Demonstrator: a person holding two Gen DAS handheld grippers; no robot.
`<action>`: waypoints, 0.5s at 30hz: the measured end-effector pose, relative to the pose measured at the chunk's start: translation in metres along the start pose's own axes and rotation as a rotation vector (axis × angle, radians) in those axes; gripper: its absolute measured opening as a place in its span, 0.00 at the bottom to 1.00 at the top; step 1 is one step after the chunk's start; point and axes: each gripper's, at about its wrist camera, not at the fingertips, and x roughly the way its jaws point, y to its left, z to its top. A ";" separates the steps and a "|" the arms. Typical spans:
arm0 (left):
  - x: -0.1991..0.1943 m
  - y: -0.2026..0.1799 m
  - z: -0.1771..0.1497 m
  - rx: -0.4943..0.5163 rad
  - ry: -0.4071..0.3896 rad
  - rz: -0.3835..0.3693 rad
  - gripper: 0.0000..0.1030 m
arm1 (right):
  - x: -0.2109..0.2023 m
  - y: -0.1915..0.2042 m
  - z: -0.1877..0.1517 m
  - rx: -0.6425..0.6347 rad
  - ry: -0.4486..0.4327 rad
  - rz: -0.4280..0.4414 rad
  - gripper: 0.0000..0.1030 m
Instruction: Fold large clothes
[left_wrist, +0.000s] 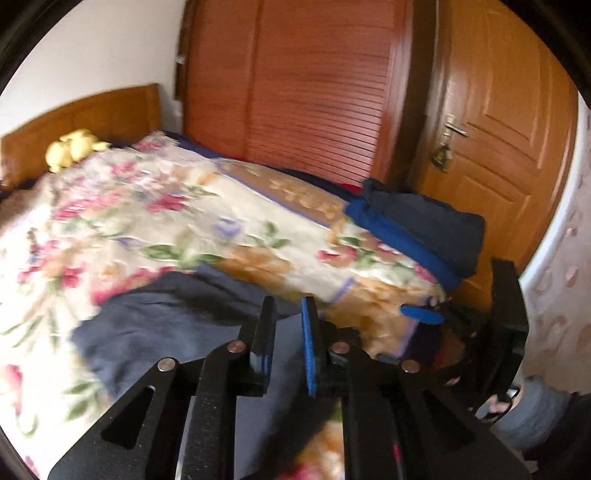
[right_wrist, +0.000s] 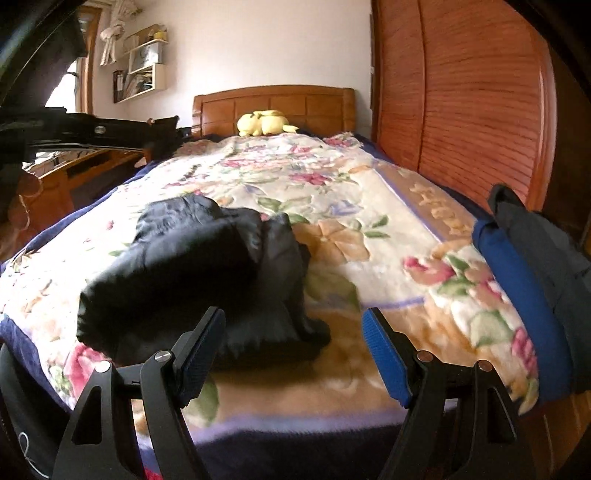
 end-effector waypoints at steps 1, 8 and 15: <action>-0.006 0.008 -0.004 -0.007 -0.005 0.020 0.15 | 0.002 0.001 0.003 -0.007 -0.004 0.006 0.76; -0.033 0.062 -0.048 -0.053 0.026 0.171 0.17 | 0.015 0.025 0.030 -0.057 -0.038 0.050 0.76; -0.045 0.107 -0.084 -0.124 0.054 0.253 0.17 | 0.040 0.052 0.047 -0.095 -0.046 0.094 0.76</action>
